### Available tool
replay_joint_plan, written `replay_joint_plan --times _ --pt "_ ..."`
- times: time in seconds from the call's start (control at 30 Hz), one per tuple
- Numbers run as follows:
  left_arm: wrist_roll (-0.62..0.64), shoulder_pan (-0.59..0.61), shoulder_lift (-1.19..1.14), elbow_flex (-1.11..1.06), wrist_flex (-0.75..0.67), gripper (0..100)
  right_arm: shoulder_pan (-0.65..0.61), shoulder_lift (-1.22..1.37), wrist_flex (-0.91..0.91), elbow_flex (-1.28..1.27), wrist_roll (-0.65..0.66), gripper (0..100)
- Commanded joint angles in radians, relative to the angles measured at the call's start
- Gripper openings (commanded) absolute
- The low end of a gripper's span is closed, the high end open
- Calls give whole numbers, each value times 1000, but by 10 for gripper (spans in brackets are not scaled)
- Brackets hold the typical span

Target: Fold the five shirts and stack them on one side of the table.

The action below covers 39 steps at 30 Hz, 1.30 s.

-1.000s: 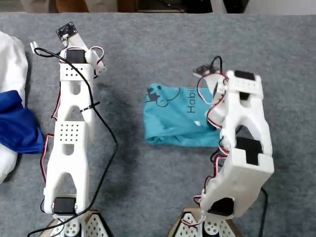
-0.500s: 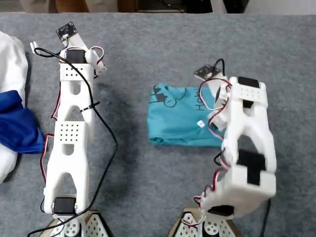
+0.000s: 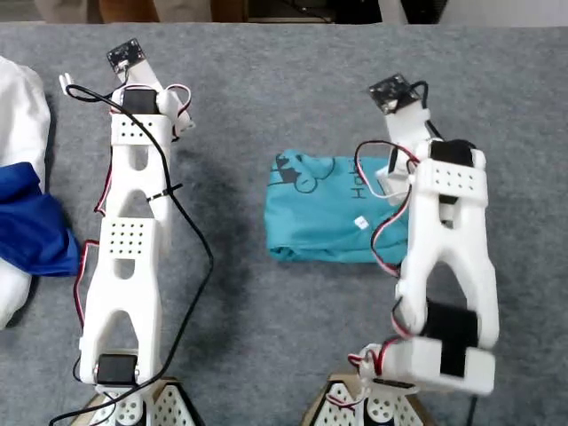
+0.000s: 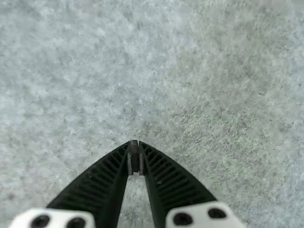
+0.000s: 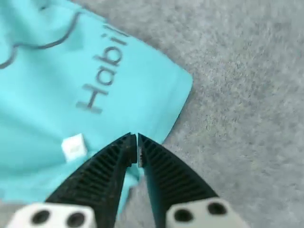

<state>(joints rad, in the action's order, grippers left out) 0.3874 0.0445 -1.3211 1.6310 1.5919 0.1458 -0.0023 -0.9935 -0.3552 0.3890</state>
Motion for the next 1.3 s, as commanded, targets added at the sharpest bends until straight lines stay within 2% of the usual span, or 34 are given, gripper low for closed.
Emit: replay_joint_plan --times 0.0,0.1,0.17,0.3,0.4,0.57,0.77,0.97,1.27 --pt "2 -58 117 43 54 20 18 105 129 79 -100 23" --pt "9 -160 189 43 123 20 24 216 233 134 -193 23" --pt "54 -244 232 43 129 20 41 251 201 209 -222 23" --pt "37 -414 286 31 57 20 113 295 166 275 -235 23" --pt "38 -480 265 -31 -6 20 116 302 132 283 -230 23" --pt "68 -489 245 -133 -68 20 99 297 124 266 -230 23" --pt "83 -499 229 -167 -64 20 47 269 11 262 -230 23" --pt "112 -486 151 -236 -141 20 18 199 -68 251 -187 23" --pt "175 -454 104 -239 -153 19 -15 157 -121 160 -172 23"
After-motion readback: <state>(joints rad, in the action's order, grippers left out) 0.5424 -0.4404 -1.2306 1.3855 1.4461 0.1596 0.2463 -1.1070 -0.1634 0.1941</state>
